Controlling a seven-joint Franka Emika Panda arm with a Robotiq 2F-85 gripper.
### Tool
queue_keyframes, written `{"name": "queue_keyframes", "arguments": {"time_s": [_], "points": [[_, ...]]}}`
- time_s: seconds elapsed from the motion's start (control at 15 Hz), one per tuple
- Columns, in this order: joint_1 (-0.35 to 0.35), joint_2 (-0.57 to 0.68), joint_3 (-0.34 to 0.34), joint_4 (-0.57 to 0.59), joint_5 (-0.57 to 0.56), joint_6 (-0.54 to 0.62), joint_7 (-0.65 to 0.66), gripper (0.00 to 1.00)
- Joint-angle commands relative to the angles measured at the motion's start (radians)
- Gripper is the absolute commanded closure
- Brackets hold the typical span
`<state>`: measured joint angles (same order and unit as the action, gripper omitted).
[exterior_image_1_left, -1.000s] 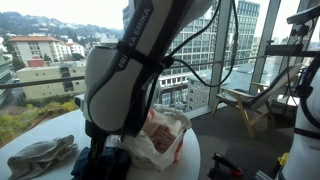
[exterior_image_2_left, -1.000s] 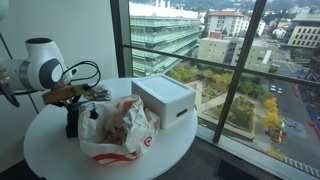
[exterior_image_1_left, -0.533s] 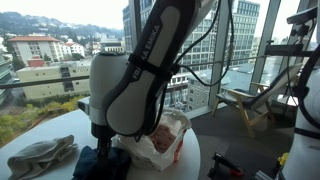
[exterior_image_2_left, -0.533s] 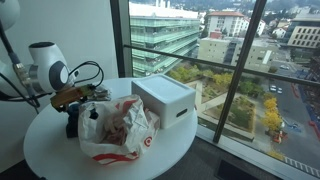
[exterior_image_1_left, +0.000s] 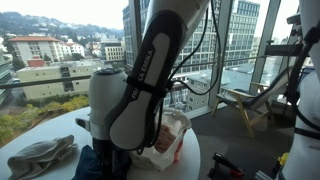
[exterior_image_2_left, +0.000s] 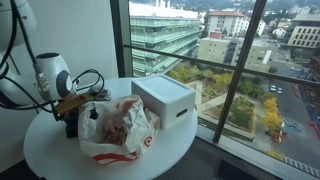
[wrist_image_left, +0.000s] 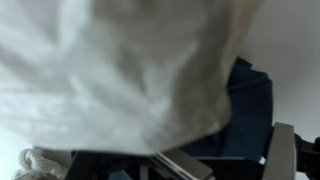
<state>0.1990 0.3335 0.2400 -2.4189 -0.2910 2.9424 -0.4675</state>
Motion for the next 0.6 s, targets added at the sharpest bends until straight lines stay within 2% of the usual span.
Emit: {"name": "queue_keyframes", "arguments": {"time_s": [0.0,0.27,0.53], "points": [[0.007,0.091,-0.015,0.061,-0.069,0.068,-0.013,0.00],[0.026,0.160,-0.052,0.099,-0.138,0.117,-0.023,0.00],[-0.019,0.200,-0.005,0.115,-0.148,0.114,-0.046,0.00]]}}
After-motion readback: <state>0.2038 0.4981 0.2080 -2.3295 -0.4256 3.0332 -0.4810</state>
